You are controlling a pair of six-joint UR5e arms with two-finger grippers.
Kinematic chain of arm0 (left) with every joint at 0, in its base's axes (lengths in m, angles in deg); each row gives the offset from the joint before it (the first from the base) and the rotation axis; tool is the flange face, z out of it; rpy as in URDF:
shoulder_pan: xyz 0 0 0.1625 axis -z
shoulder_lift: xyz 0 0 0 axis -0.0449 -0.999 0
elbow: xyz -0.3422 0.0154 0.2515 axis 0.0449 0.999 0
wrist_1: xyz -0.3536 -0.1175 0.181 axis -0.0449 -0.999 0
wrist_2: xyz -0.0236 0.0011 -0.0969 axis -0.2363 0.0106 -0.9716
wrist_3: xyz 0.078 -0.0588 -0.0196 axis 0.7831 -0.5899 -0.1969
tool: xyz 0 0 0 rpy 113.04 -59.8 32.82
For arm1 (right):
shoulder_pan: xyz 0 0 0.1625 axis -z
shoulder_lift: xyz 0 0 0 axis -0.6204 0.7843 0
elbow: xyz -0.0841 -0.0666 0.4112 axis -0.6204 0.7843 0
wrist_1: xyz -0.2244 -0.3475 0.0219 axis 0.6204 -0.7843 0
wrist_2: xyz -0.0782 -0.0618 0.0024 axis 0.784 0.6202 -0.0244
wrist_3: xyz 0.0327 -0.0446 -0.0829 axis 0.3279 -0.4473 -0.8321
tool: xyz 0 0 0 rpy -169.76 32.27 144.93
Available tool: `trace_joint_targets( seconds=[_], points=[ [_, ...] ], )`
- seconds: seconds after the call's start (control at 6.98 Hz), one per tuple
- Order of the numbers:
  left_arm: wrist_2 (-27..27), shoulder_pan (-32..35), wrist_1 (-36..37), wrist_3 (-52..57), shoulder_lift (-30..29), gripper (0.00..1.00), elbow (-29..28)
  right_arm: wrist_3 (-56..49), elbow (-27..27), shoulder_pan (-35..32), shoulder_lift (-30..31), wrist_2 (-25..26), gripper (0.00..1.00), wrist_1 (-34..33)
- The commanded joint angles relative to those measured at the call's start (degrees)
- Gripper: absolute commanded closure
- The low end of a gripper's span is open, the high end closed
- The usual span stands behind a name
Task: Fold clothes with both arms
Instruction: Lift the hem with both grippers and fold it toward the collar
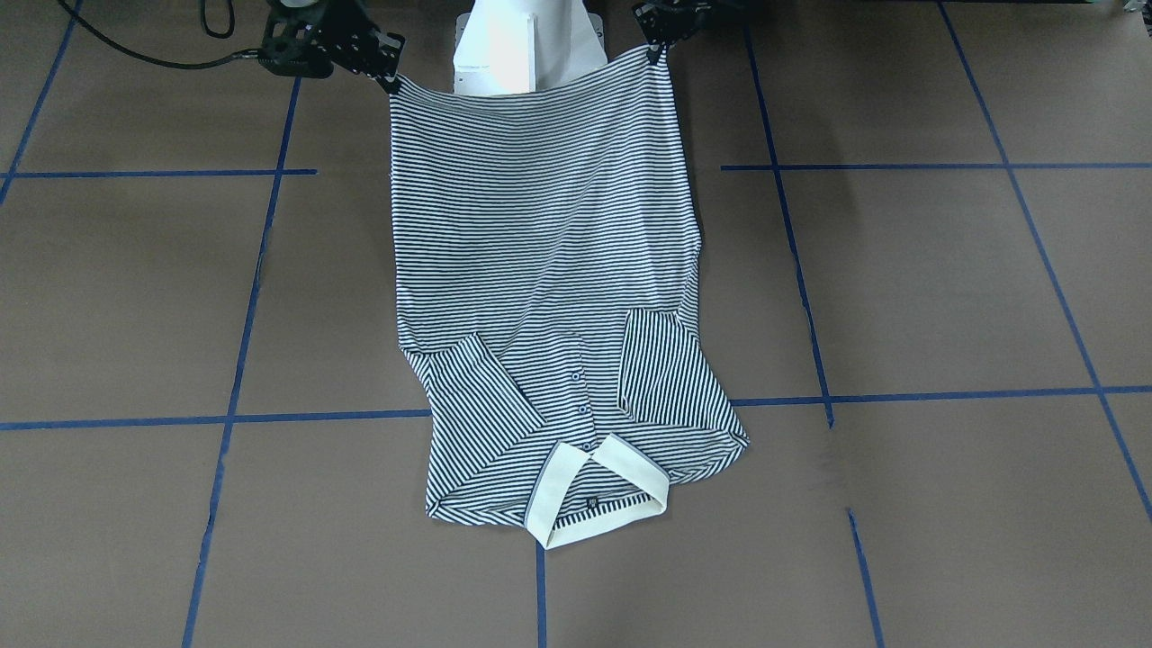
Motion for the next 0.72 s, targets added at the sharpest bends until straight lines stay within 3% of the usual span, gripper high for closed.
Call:
trace_joint_targets(
  seconds=[0.0,0.57],
  points=[
    [-0.03,-1.89,2.14,-1.58,-0.07,1.0,2.13,-0.01,-0.77,1.2,0.94,-0.21,1.0,-0.09],
    [-0.11,12.56,2.23,9.27,-1.73,1.0,-0.41,-13.16,13.52,-14.84,-16.25,0.4,1.0,0.26]
  ],
)
